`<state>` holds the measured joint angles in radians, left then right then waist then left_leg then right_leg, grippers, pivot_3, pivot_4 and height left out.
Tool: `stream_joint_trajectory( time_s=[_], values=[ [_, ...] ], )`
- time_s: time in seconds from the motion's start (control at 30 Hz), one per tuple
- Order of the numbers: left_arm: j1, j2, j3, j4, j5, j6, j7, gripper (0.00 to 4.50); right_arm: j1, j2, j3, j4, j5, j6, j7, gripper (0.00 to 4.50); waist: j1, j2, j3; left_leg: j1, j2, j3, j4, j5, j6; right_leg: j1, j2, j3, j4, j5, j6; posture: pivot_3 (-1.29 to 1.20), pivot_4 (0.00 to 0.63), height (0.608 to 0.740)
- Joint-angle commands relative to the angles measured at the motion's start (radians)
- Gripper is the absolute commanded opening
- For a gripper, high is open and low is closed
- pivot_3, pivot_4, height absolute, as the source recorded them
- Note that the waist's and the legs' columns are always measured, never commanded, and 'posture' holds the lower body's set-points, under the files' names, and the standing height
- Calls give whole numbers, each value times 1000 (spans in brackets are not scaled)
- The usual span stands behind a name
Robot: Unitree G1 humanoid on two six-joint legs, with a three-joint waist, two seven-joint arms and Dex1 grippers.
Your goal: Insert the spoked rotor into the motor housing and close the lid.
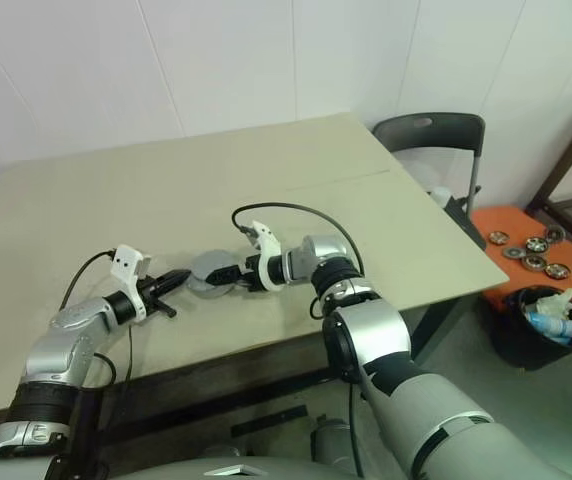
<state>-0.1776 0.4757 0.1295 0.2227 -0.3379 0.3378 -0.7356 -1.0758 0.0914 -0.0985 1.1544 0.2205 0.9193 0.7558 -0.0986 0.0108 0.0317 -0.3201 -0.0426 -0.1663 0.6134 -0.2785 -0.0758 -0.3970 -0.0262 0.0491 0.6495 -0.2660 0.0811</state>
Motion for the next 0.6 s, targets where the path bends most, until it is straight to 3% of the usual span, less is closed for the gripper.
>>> stream_joint_trajectory(
  time_s=[0.03,0.6],
  values=[
    [10,13,-12,-8,12,15,-7,0,-14,8,0,11,-3,-16,-18,4478,0,0,0,0,0,0,0,0,0,0,0,0,0,0,0,0,0,740],
    [1,-8,-24,13,28,4,-1,0,-19,36,-61,19,28,-32,-90,4478,1,0,0,0,0,0,0,0,0,0,0,0,0,-1,-2,0,0,740]
  ],
)
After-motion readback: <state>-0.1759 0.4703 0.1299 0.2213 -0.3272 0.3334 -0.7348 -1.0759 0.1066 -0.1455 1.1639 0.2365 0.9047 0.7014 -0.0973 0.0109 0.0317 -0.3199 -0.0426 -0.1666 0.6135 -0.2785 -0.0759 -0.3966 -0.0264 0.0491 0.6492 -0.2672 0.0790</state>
